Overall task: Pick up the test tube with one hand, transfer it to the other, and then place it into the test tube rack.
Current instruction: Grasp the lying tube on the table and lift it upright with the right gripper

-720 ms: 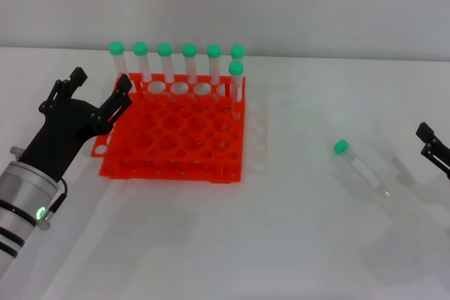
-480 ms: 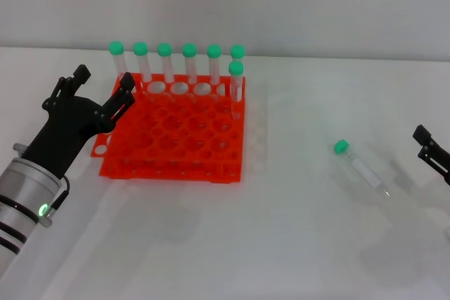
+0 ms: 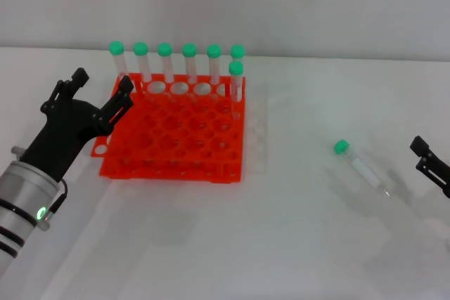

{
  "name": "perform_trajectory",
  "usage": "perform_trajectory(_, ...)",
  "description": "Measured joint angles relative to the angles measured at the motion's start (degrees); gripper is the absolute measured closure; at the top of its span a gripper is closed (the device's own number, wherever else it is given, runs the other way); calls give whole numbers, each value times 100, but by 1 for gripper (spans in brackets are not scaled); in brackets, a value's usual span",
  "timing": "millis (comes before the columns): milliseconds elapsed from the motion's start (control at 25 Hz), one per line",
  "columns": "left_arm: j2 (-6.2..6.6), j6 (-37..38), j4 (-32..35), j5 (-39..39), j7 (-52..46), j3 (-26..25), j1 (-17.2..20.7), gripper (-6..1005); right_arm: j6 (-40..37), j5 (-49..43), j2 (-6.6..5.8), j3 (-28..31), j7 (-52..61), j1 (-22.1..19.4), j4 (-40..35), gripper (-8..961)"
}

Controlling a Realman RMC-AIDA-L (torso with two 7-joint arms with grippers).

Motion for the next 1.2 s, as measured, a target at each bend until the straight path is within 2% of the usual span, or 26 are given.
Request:
perform_trajectory(120, 1, 0, -2, 10, -4, 7, 50, 126, 42, -31, -56, -91, 292, -61, -157, 114)
perform_trajectory(280, 2, 0, -3, 7, -22, 6, 142, 126, -87, -176, -100, -259, 923, -263, -908, 114)
perform_trajectory(480, 2, 1, -9, -21, -22, -14, 210, 126, -703, -1348, -260, -477, 2988, -538, -2780, 115)
perform_trajectory(560, 3, 1, -23, -22, -21, -15, 236, 126, -1003, -2199, -298, -470, 4191, -596, -3820, 116)
perform_trajectory(600, 2, 1, -28, -22, -22, -14, 246, 126, -1104, -2571, -295, -462, 4702, -601, -4272, 116)
perform_trajectory(640, 1, 1, -34, -16, -22, -10, 255, 126, -1104, -2571, -295, -462, 4702, -601, -4272, 116)
perform_trajectory(720, -6, 1, -42, 0, -21, -2, 292, 126, -1302, -3881, -189, -471, 6180, -514, -5605, 117)
perform_trajectory(760, -9, 1, -46, 2, -21, -2, 310, 126, -1318, -3975, -178, -481, 6285, -505, -5673, 117)
perform_trajectory(920, -18, 6, -69, 14, -103, 2, 356, 126, -1373, -5079, -110, -877, 7724, -316, -6800, 119)
perform_trajectory(1200, 7, 35, -46, 21, -379, 5, 435, 127, -1390, -7352, -76, -1935, 10438, 47, -8248, 121)
